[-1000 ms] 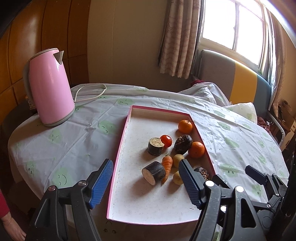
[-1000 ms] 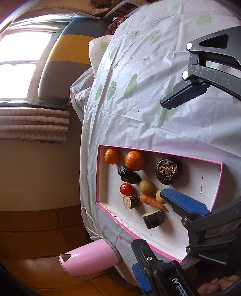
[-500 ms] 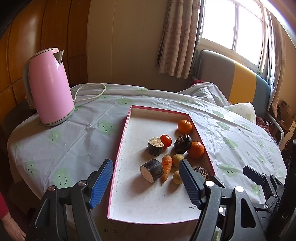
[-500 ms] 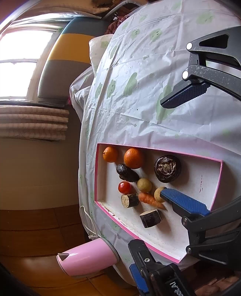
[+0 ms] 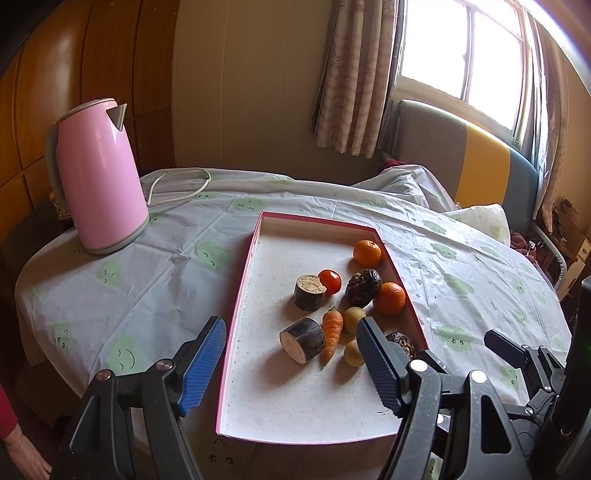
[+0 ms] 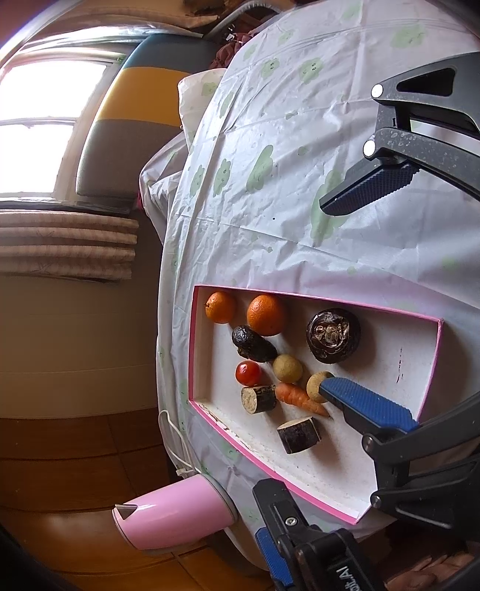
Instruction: Organize fruits
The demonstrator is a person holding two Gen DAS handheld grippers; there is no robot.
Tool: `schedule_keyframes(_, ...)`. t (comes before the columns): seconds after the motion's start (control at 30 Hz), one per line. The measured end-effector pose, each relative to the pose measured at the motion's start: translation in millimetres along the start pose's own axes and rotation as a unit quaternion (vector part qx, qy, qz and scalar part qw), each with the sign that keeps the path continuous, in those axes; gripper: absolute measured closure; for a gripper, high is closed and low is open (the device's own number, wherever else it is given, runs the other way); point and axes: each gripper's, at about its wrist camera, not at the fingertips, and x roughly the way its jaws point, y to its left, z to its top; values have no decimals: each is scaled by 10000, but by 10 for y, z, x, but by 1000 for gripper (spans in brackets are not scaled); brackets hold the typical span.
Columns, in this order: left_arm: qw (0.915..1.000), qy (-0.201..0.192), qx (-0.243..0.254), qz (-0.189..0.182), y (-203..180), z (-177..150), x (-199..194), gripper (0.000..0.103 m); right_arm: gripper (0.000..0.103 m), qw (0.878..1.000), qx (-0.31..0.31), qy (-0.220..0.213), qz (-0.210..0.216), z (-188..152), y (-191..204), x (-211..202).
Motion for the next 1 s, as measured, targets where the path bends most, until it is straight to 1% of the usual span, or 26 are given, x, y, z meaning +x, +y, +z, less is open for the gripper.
schedule_keyframes(0.67, 9999, -23, 100, -55, -46, 21, -31, 29, 12, 10000, -3, -14, -12, -23, -8, -9)
schedule_keyframes(0.77, 9998, -63, 185, 14, -64, 13, -32, 29, 11, 10000, -7, -4, -5, -29, -13, -1)
schedule_keyframes(0.93, 9996, -162, 251, 14, -68, 8, -45, 29, 11, 10000, 23, 20, -19, -48, -38, 14)
schedule_keyframes(1.0, 9993, -213, 305, 37, -84, 14, -57, 31, 11, 10000, 34, 31, -24, -54, -57, 24)
